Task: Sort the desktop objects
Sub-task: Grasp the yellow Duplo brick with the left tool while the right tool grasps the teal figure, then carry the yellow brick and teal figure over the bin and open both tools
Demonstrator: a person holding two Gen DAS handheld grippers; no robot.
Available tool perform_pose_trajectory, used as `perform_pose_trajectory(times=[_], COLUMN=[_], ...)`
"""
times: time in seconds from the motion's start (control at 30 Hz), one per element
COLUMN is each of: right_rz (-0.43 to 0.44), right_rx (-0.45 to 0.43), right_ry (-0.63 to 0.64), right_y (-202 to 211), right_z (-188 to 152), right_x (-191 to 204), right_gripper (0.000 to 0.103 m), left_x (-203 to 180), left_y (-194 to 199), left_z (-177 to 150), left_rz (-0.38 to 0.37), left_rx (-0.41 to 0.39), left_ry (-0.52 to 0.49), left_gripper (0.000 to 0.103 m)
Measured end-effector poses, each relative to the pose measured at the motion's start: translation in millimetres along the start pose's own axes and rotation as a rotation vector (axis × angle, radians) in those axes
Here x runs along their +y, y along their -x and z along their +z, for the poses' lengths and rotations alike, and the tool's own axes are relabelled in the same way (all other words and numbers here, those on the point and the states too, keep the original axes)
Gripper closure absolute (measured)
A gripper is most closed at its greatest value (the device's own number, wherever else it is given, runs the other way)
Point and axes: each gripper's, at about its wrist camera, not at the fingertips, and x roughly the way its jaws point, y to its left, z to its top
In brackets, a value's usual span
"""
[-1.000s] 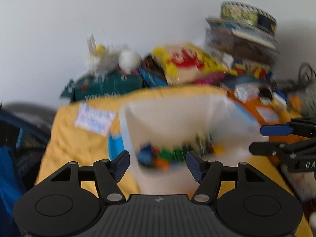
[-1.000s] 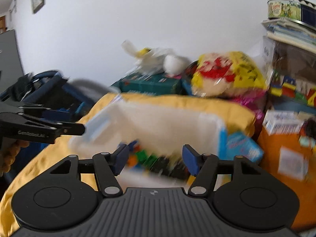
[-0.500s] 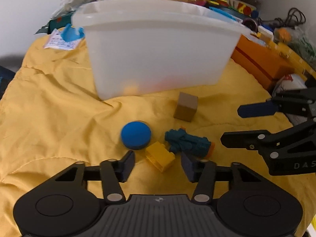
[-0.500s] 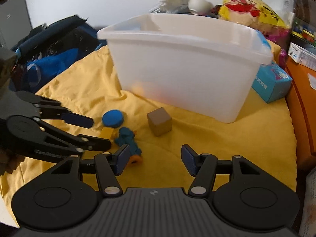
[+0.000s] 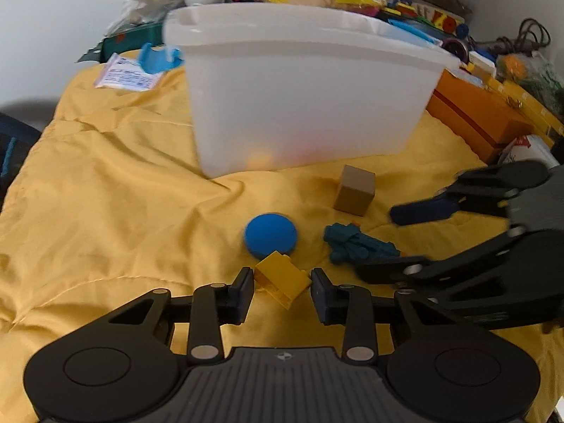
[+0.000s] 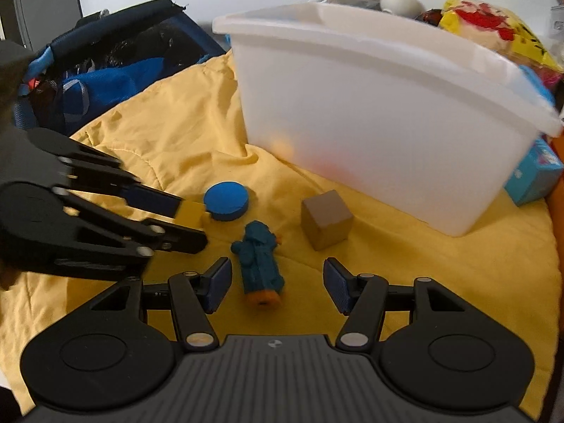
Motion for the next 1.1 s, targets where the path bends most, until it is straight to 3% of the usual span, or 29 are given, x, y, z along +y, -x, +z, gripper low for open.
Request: perform_pose_trajectory(times=[0.03, 0.07, 0.13, 0.17, 0.47, 0.73, 0.87, 1.1], right_rz=[0.005, 0.009, 0.014, 0.016, -0.001, -0.057, -0.087, -0.106], right_rx=[0.009, 0.022, 0.032, 0.026, -0.098, -0.269, -0.321, -0.335], right_ry=[0.003, 0.006, 0.015, 0.017, -0.100, -0.218, -0.236, -0.255], right_y=[-6.4, -11.5, -17.8, -16.9, 45.9, 105.9, 118.2, 120.6], right_z=[0.9, 1.2, 0.8, 1.3, 4.3, 36.8, 59.6, 96.3], right_x=[1.8, 3.6, 6.8, 7.8, -14.3, -47.7, -62.7, -88.9], right_gripper=[0.046, 0.058, 0.071, 0.074, 0.074, 0.074, 0.074, 0.074], left_x=[0.5, 0.6, 0.4, 0.5, -0.3, 11.6, 17.2, 20.2], left_y=[2.6, 4.3, 9.1, 11.2, 38.5, 68.8, 78.6, 84.0], left_z=[0.2, 0.8, 2.7, 3.3, 28.0, 73.1, 100.1, 147.7], left_rz=[-0.001, 0.000, -0.001, -0.002, -0.014, 0.002, 0.007, 0.010], left_rx=[-0.001, -0.003, -0.013, -0.018, -0.102, -0.219, -0.267, -0.304], left_ry=[0.004, 0.006, 0.006, 0.009, 0.022, 0.072, 0.070, 0.030], left_gripper=[0.064, 0.064, 0.064, 0.064, 0.064, 0.064, 0.064, 0.064])
